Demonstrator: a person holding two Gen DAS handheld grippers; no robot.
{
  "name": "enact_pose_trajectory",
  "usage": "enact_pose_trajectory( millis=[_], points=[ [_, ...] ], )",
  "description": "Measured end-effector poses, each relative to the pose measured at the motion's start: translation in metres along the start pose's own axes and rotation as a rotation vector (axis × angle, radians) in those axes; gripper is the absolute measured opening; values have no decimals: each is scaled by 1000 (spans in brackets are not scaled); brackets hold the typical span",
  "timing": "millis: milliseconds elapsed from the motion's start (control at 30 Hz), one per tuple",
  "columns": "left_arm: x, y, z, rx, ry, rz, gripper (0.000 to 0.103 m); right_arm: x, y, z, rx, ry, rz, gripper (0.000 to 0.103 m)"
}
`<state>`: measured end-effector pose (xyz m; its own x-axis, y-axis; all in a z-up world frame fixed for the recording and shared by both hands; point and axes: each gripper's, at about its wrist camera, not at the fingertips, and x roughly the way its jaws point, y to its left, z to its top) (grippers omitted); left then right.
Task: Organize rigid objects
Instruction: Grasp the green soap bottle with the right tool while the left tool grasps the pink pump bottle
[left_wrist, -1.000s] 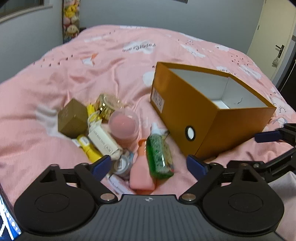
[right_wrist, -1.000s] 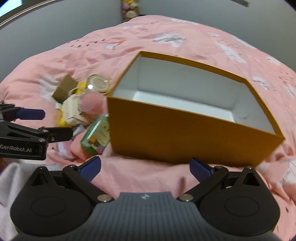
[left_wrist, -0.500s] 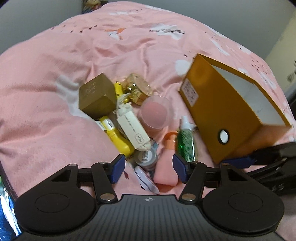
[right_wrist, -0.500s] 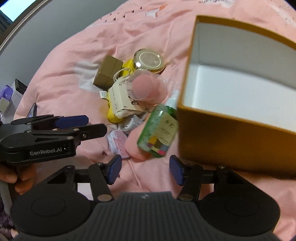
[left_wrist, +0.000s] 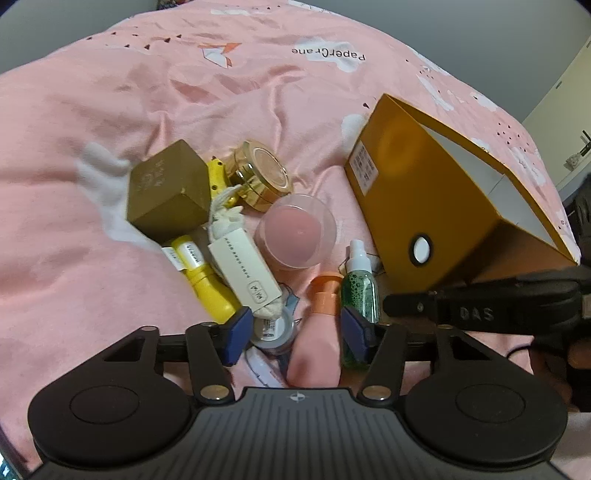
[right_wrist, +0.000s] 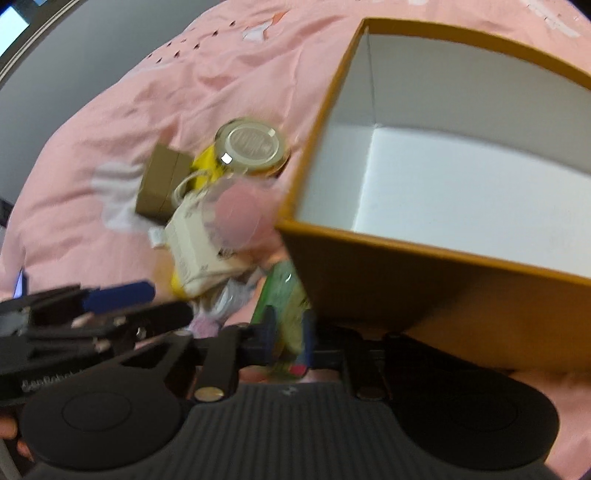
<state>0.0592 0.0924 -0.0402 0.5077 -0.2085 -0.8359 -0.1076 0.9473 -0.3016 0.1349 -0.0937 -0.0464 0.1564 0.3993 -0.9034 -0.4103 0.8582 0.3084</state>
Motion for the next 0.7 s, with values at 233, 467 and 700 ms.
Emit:
enact_pose_trajectory(
  millis=[233,467,700],
  points=[
    [7,-3,1,13,19,-18,60,15,-11,15,-8,-8,-6,0],
    [18,-12,-6,100,85,-19,60,11,-13,12,31,0,14,11],
    [23,-11,-13,101,93,26,56,12,-9,-2,110,2,139,69]
  ],
)
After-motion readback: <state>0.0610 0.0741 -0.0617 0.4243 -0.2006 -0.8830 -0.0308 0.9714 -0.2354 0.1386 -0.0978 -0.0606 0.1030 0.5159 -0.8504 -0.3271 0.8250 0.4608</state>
